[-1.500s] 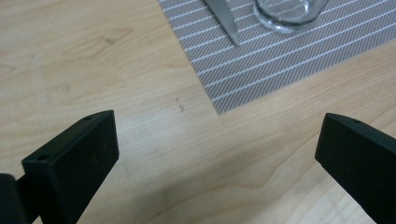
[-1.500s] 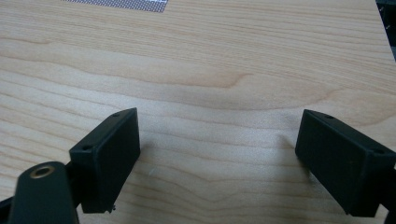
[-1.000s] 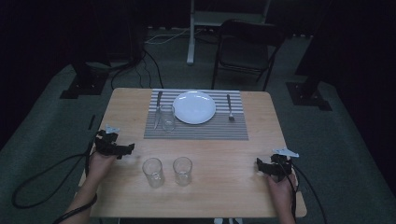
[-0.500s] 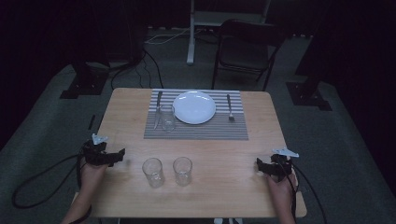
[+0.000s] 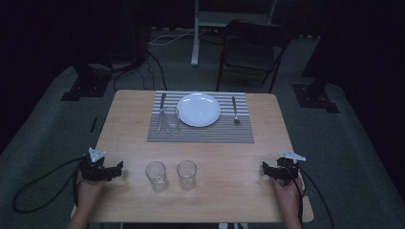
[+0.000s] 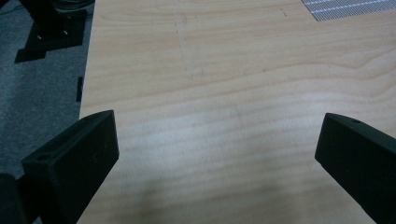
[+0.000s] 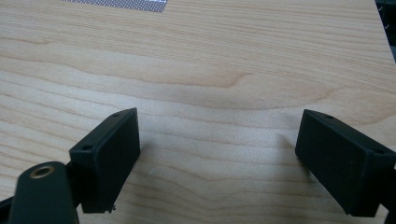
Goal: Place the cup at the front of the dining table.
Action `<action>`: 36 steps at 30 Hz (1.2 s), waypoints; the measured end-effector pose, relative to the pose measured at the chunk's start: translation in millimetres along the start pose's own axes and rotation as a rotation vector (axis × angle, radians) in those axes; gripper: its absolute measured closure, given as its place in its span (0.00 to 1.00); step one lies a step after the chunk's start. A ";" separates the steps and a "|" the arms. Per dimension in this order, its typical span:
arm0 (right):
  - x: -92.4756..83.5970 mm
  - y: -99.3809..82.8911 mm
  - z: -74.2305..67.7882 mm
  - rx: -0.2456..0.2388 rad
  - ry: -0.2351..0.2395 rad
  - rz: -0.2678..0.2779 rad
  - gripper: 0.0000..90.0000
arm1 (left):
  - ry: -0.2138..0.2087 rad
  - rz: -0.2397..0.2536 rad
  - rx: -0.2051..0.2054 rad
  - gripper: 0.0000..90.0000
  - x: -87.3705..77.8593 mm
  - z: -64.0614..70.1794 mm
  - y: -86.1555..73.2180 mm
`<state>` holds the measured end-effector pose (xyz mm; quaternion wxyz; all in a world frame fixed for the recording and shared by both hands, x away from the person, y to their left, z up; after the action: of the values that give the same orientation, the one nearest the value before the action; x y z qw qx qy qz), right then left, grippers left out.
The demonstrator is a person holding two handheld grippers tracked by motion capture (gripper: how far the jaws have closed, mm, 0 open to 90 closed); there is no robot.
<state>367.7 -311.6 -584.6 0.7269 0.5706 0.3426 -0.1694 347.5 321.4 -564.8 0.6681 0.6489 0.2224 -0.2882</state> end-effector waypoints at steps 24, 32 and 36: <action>0.0 0.0 0.0 0.000 0.000 0.000 0.15 | 0.049 -0.016 -0.028 0.00 -17.5 -7.4 -31.3; 0.0 0.0 0.0 0.000 0.000 0.000 0.15 | 0.084 -0.015 -0.050 0.00 -30.7 -12.9 -41.2; 0.0 0.0 0.0 0.000 0.000 0.000 0.15 | 0.110 -0.007 -0.076 0.00 -32.5 -16.5 -42.7</action>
<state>367.7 -311.6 -584.6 0.7270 0.5705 0.3426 -0.1694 296.1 341.3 -575.5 0.6781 0.6370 0.2720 -0.2457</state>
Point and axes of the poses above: each handheld gripper's, and its own axes: x roughly forward along the jaws, y roughly out of its top, z roughly to its right, the point moved 5 cm from there along x, roughly forward along the jaws, and after that the axes turned 10 degrees about -x, right-handed, at the moved point
